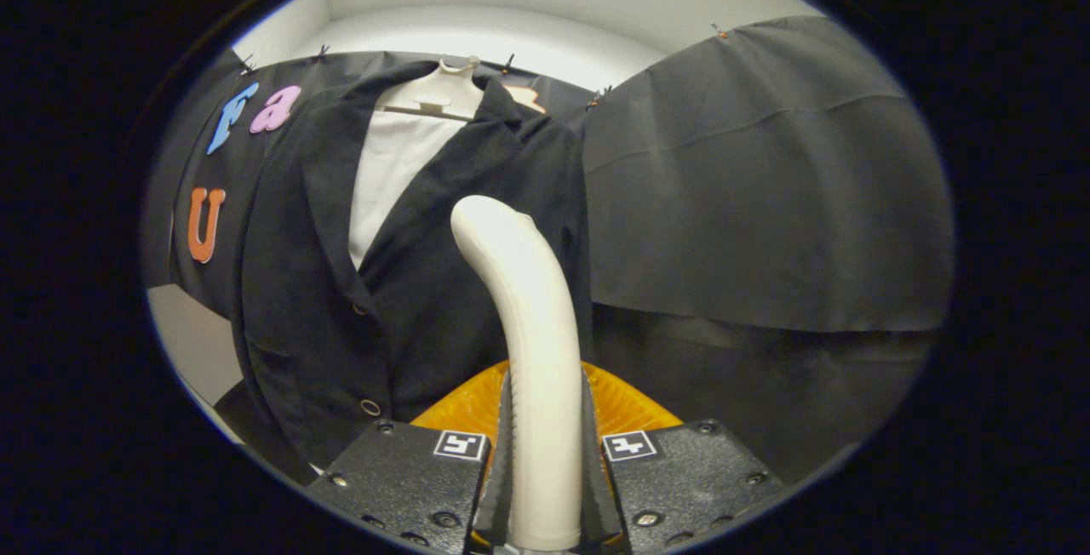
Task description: Iron the clothes twice with a garment steamer, once on the left side and once on the right side.
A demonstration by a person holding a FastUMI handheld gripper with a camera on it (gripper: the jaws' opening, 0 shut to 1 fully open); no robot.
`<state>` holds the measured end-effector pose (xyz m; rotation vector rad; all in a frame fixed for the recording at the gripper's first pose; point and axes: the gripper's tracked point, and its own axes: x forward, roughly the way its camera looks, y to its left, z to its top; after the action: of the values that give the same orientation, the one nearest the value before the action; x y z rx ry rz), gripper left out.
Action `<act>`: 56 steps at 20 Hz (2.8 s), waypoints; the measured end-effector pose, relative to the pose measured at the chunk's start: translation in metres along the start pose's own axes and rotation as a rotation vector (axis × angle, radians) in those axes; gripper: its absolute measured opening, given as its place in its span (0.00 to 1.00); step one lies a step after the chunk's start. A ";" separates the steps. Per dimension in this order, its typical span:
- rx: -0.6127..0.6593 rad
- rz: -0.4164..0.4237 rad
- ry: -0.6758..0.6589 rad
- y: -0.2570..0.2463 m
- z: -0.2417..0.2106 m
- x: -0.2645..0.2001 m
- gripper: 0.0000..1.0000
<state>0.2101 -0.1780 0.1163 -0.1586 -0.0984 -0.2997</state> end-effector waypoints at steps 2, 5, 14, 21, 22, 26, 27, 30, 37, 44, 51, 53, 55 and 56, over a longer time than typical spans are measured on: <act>-0.001 0.006 0.026 0.002 -0.013 -0.001 0.37; -0.011 0.012 0.055 0.002 -0.031 -0.006 0.37; 0.008 0.034 0.091 0.007 -0.054 -0.023 0.37; 0.020 0.035 0.165 0.011 -0.083 -0.035 0.37; 0.016 0.030 0.174 0.012 -0.087 -0.036 0.37; 0.008 0.021 0.208 0.013 -0.097 -0.035 0.37; 0.006 0.015 0.219 0.013 -0.100 -0.036 0.37; 0.008 0.004 0.273 0.018 -0.114 -0.034 0.37; 0.001 -0.032 0.308 0.026 -0.149 -0.037 0.37; -0.018 -0.056 0.390 0.035 -0.194 -0.036 0.37; -0.047 -0.060 0.471 0.054 -0.234 -0.047 0.37; -0.051 -0.065 0.492 0.059 -0.246 -0.048 0.37; -0.057 -0.076 0.501 0.062 -0.249 -0.053 0.37; -0.060 -0.083 0.505 0.064 -0.250 -0.055 0.37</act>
<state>0.1953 -0.1443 -0.1446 -0.1341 0.4057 -0.4180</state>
